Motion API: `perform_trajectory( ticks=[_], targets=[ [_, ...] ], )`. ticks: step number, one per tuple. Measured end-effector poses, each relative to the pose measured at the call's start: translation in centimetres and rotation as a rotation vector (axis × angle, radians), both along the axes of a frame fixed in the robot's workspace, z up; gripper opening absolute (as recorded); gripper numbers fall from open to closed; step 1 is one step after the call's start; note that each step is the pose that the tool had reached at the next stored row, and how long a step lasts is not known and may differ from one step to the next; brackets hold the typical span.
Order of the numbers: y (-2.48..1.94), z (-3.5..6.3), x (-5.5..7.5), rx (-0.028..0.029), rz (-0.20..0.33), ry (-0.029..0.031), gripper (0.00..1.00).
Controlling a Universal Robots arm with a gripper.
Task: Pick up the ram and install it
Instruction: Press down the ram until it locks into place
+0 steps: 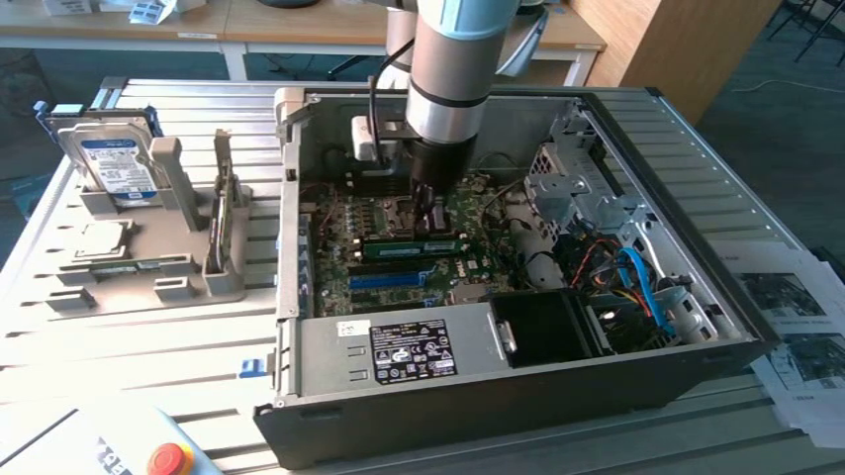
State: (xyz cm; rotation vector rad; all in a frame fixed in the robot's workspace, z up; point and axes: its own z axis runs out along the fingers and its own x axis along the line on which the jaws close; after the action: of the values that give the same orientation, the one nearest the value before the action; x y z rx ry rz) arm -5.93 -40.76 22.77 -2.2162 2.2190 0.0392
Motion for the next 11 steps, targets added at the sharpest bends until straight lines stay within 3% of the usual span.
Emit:
perform_trajectory(
  ticks=[3, 11],
  targets=[
    [0.00, 0.49, 0.00, -0.0001, 0.000, 0.0001, 0.10],
    [0.00, 0.51, -0.57, -0.0001, 0.000, -0.0050, 0.10]
  ],
)
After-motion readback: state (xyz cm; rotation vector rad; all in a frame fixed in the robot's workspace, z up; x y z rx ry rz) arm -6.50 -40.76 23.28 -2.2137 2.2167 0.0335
